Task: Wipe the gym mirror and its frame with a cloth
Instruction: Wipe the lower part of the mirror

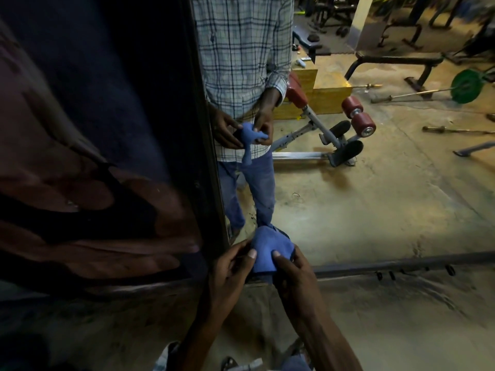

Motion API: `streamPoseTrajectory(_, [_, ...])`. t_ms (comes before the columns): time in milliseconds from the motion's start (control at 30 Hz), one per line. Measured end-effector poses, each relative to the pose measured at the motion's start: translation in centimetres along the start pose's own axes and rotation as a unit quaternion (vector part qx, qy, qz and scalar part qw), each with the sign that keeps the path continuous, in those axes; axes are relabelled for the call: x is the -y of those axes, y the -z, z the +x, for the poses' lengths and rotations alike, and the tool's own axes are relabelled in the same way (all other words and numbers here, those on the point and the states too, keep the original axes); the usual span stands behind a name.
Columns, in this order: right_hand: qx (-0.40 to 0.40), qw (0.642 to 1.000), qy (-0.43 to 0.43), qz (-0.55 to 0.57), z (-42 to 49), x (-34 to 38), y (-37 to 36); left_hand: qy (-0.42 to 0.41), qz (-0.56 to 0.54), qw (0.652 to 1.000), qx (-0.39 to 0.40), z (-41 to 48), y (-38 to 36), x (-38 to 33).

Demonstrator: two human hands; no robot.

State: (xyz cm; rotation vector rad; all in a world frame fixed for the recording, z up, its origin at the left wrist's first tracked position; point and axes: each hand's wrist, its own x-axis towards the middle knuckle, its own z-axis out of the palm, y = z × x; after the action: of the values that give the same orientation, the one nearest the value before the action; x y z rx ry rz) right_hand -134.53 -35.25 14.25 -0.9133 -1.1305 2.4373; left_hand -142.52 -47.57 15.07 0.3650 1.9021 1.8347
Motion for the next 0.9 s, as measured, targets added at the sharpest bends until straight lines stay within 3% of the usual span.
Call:
streamPoseTrajectory(200, [-0.042,0.984,0.060,-0.165,0.1,-0.6,0.1,-0.042,0.048,0.998,-0.024,0.3,0.9,0.1])
streamPoseTrajectory(400, [0.007,0.996,-0.085,-0.019,0.4,-0.4,-0.5,-0.045,-0.001,0.999,-0.027,0.5,1.0,-0.1])
streamPoseTrajectory(500, [0.021,0.992,-0.121,-0.036,0.6,-0.3,-0.7,-0.056,0.006,0.997,-0.044,0.6,1.2,-0.1])
streamPoseTrajectory(767, [0.079,0.991,-0.099,0.039,0.8,0.2,-1.3,-0.114,0.110,0.985,-0.071,2.0,2.2,0.3])
streamPoseTrajectory(900, [0.027,0.999,-0.045,0.011,2.2,0.6,-1.2,-0.217,0.197,0.952,-0.084,3.6,3.6,-0.1])
